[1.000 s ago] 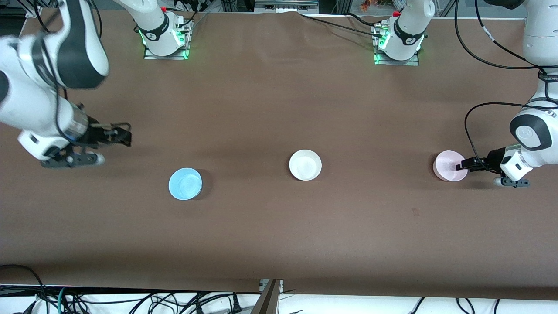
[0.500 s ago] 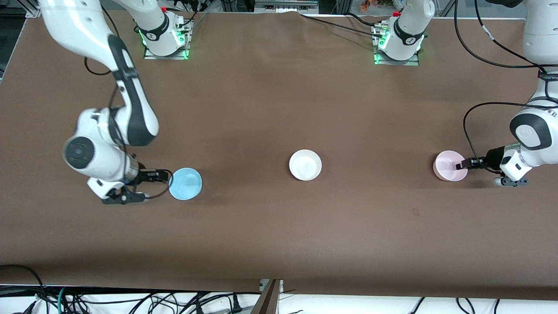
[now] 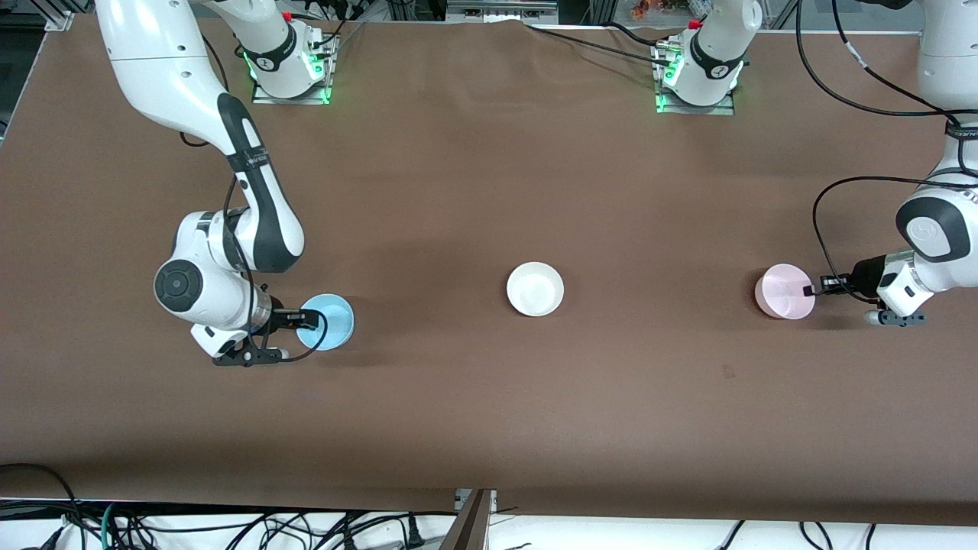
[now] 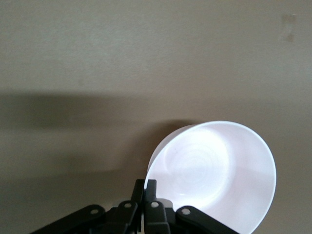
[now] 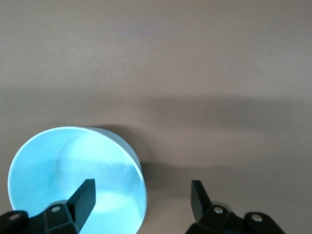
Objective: Stack pink and blue bowls on white bowl
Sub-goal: 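Grasp the pink bowl rim while the right gripper grasps the blue bowl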
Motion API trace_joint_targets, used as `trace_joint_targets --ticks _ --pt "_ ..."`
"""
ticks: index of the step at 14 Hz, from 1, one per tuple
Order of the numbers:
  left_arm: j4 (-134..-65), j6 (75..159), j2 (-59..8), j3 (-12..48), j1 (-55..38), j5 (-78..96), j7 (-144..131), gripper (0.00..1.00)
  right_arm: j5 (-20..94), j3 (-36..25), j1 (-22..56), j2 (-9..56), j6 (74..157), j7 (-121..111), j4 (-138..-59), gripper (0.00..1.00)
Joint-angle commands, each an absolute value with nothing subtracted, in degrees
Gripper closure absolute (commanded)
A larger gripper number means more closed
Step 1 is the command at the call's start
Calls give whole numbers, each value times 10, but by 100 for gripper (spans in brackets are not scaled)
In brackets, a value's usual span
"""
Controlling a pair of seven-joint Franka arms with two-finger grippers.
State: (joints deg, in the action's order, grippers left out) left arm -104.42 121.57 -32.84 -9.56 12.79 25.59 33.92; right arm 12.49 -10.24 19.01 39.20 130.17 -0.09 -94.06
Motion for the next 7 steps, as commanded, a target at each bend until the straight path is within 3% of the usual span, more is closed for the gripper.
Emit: trace_joint_targets --ticks 1,7 --pt "-1003 1157 -317 -99 96 273 303 100 138 -100 191 406 1308 -3 -933 32" --pt "-972 1143 -308 6 54 272 164 100 144 -97 192 403 1300 -8 -928 94"
